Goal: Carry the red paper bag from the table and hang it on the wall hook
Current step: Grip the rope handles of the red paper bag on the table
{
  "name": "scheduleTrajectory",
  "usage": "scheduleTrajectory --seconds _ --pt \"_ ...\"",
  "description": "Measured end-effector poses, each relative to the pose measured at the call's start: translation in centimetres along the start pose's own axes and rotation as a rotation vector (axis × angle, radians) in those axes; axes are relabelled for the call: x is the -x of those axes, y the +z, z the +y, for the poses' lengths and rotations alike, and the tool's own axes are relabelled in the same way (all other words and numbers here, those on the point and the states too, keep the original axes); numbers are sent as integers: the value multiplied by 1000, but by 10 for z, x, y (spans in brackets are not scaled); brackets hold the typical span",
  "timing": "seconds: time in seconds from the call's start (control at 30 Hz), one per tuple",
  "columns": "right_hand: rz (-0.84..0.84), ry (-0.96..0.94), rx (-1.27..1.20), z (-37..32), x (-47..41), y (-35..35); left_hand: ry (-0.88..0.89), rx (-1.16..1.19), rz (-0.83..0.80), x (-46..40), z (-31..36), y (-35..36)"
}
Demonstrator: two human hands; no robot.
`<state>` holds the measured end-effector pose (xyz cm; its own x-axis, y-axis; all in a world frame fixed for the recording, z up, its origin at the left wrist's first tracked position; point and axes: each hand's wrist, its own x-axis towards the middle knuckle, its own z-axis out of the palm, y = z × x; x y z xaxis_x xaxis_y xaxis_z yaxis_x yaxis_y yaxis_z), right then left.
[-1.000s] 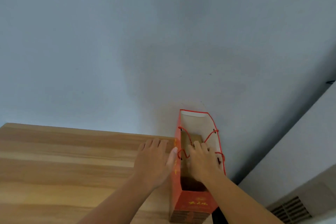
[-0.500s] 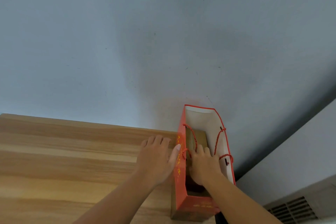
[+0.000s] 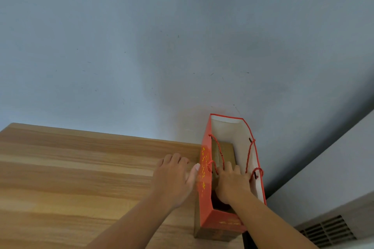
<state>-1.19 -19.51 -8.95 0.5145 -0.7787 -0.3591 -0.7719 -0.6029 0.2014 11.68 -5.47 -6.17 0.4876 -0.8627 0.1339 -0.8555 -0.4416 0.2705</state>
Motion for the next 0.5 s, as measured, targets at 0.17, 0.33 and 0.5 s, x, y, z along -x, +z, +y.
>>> scheduleTrajectory --seconds 0.17,0.33,0.5 --pt "-54 -3 -24 -2 5 -3 2 2 -27 1 -5 0" --pt "-72 -33 -111 -8 7 -10 35 15 -23 -3 -10 -1" --pt "23 -108 -132 0 26 -72 86 -14 -17 -18 -3 -7"
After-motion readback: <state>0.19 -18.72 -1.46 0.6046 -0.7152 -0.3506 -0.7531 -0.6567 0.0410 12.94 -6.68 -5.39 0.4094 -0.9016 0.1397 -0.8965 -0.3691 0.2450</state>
